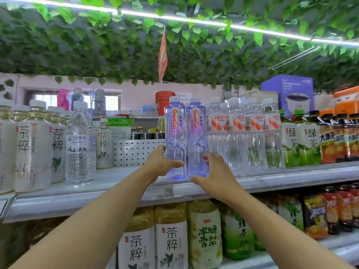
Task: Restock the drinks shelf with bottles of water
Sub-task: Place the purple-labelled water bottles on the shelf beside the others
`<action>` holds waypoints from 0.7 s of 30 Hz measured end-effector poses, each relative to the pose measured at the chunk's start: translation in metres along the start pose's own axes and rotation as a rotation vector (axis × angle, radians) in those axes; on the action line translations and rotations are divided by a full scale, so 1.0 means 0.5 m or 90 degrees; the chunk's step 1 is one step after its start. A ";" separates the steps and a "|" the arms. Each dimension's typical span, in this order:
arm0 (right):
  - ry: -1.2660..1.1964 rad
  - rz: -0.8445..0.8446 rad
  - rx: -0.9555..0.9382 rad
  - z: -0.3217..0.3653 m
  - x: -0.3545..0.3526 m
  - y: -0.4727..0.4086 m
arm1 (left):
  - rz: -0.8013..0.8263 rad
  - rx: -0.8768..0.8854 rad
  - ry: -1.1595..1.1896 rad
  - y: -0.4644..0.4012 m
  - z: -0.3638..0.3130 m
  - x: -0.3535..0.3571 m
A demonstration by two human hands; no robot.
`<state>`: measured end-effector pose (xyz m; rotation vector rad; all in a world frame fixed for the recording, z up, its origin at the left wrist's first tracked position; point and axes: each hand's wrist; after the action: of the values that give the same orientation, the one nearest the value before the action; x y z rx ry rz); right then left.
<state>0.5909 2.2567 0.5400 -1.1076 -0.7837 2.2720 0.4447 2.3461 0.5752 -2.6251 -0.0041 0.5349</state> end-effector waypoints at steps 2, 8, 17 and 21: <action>0.004 0.001 0.005 0.000 0.001 0.003 | 0.003 -0.002 -0.003 0.004 -0.003 -0.002; 0.005 0.005 0.013 0.000 0.009 0.010 | 0.021 -0.008 -0.007 0.009 -0.008 -0.007; 0.015 0.003 0.040 -0.001 0.009 0.045 | -0.048 0.010 -0.035 0.066 -0.011 0.000; 0.030 -0.004 0.071 -0.013 0.005 0.085 | -0.176 0.155 -0.033 0.132 -0.002 -0.005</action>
<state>0.5874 2.2298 0.5067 -1.1012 -0.6323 2.2467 0.4371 2.2863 0.5478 -2.3237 -0.2952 0.4737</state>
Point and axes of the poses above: each hand's wrist, its own y-axis away from the middle knuckle, its own x-axis out of the palm, z = x × y, and after that the axes turned 6 degrees about -z, right-handed
